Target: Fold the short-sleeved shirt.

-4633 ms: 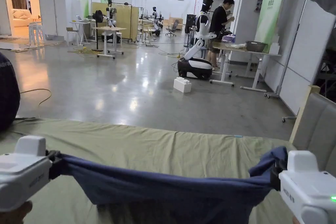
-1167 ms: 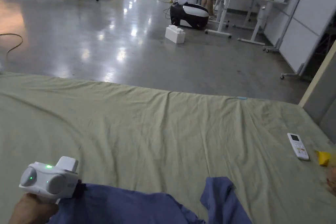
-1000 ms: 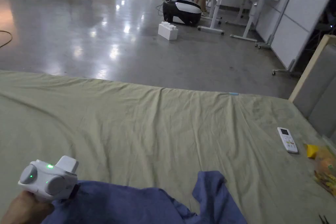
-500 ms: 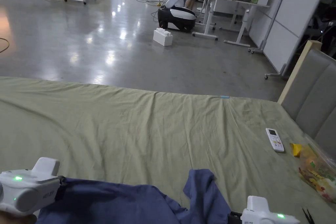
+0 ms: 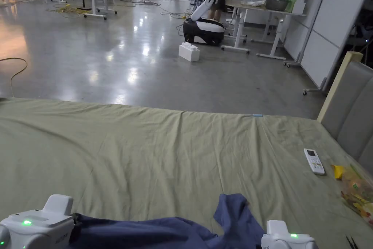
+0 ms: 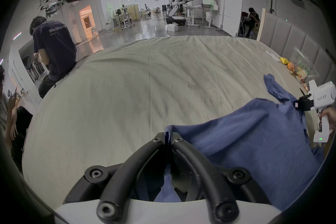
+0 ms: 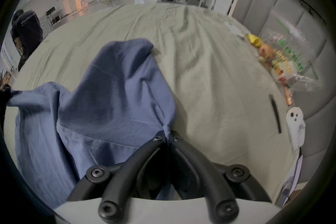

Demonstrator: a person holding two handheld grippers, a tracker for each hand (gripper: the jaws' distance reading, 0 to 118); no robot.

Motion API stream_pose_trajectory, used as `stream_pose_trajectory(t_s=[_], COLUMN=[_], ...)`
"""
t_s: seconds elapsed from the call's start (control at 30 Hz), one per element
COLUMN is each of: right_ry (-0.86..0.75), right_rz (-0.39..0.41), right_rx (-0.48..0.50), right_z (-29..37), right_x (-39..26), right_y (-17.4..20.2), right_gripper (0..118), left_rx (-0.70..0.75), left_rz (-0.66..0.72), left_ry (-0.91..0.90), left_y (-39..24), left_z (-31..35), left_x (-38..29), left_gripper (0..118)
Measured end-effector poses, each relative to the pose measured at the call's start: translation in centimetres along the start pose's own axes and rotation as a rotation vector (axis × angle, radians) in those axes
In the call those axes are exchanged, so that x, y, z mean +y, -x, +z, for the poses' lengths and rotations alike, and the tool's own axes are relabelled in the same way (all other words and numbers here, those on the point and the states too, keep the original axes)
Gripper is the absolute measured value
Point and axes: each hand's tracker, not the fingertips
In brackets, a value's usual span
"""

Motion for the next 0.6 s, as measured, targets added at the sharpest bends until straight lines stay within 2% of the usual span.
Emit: stream_pose_trajectory(t_s=[0.1,0.27,0.4,0.6], right_ry=[-0.116,-0.252,-0.363,-0.520], right_rz=[0.013,-0.037,-0.045,-0.029], right_rx=[-0.035,-0.029,-0.042,-0.030], right_z=[3.4,9.2,12.5,22.4], right_x=[-0.1,1.3,2.8,5.2], right_y=[-0.3,-2.4,-4.2,-5.4], right_gripper=[3,3,3,3], left_rx=[0.003,0.020,0.031,0.056], left_rz=[-0.012,-0.004,0.014,0.026], left_ry=[-0.021,-0.086,-0.151,-0.264], left_y=[0.2,0.8,1.8,1.6], left_z=[0.8,3.8,6.7,13.3], left_x=[0.3,1.6,3.4,5.8], left_gripper=[6,6,6,6])
